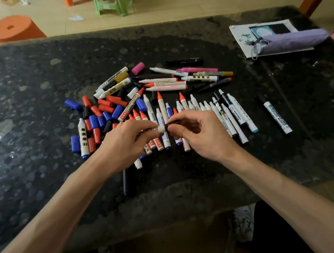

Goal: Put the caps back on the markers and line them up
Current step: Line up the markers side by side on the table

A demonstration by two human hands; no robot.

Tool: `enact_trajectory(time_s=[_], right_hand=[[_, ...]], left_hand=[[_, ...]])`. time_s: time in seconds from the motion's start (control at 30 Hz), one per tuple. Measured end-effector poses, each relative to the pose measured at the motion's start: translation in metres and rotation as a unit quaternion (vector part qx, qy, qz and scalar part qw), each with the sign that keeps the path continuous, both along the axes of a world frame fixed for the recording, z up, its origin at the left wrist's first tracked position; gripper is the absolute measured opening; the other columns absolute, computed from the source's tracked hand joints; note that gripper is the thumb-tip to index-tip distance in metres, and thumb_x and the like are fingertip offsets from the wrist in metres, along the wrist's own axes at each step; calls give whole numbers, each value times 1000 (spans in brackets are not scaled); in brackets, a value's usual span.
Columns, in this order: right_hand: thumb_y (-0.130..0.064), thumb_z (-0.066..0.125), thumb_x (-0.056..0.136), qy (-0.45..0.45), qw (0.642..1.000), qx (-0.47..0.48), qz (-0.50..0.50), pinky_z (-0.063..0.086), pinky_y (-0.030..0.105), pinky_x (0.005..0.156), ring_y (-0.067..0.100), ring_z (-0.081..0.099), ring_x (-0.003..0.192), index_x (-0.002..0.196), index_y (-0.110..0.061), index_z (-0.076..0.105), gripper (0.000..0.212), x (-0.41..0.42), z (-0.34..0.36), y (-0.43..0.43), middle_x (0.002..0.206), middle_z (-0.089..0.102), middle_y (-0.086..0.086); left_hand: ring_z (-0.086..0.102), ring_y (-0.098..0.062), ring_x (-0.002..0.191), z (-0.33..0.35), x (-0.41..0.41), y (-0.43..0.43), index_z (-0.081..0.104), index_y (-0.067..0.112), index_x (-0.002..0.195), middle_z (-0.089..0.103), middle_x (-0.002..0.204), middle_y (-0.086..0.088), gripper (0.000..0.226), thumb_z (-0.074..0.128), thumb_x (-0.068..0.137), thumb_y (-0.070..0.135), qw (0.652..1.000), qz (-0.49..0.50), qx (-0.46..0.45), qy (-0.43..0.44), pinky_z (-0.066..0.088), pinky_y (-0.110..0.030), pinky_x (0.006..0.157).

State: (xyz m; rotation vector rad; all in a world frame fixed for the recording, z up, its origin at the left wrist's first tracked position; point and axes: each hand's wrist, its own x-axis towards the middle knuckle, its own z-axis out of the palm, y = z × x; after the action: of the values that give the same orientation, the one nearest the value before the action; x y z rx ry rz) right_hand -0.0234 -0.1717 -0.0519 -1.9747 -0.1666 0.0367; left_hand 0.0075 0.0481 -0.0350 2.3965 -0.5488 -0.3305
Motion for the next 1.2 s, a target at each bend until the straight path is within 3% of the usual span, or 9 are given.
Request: enact_trajectory(time_s=[0.07,0.2,0.33,0.47,0.57,0.63,0.73,0.87,1.2], right_hand=[[-18,75,94,-1,1000,2,8,62,35,85,11,76,87,110,-13,77,17,4,4,-6,94,78,-4],[-18,74,95,-20,999,-22,20,62,31,83,11,75,86,110,-15,77,16,4,6,-10,93,77,-5],[-14,74,95,-11,999,-27,-30,62,34,88,9,75,90,113,-20,76,19,13,10,-35,98,77,-7],[-23,76,94,30,976,-210,42,49,23,90,-4,63,99,118,-34,74,26,9,6,-35,109,68,-24],[-26,74,96,36,965,-247,77,41,18,85,-4,56,99,129,-37,69,35,6,0,-16,112,61,-25],[-29,74,96,26,963,-265,42,44,16,84,-3,58,98,133,-37,64,39,9,-2,-10,114,61,-22],[-28,77,93,22,969,-239,-64,47,15,72,-1,62,86,120,-29,61,31,25,-3,-13,103,64,-15],[-25,76,94,-13,956,-239,-170,55,25,83,4,64,89,113,-23,69,20,57,-9,-31,101,69,-9],[-23,69,99,-16,937,-262,-229,52,31,92,12,63,104,126,-23,72,28,103,-25,-54,107,72,-5]], left_hand=[[52,-10,57,2,1,0,73,30,106,63,67,6,20,55,104,37,1000,-15,-9,18,45,-39,56],[48,-5,54,7,3,-3,71,32,91,57,62,15,24,52,105,33,995,-43,-47,74,38,-21,53],[47,-22,55,8,12,22,70,33,85,54,63,4,31,48,106,31,994,-17,-57,95,45,-45,57],[42,-21,57,6,14,36,68,46,82,49,62,3,37,46,107,31,995,23,-77,63,41,-50,55],[43,-22,57,7,13,32,67,48,82,52,64,-3,37,46,107,33,996,37,-77,40,43,-51,56],[40,-18,54,7,12,28,69,42,90,48,62,0,30,46,107,34,995,47,-81,36,38,-44,53],[39,-13,50,9,11,20,71,28,102,51,62,-2,27,45,106,36,995,49,-75,34,35,-37,52],[37,-6,45,8,10,12,72,24,103,45,56,9,27,47,106,34,995,60,-82,23,30,-21,47],[39,-6,43,4,14,7,71,21,104,47,57,6,29,47,106,38,995,73,-66,16,34,-21,46]])
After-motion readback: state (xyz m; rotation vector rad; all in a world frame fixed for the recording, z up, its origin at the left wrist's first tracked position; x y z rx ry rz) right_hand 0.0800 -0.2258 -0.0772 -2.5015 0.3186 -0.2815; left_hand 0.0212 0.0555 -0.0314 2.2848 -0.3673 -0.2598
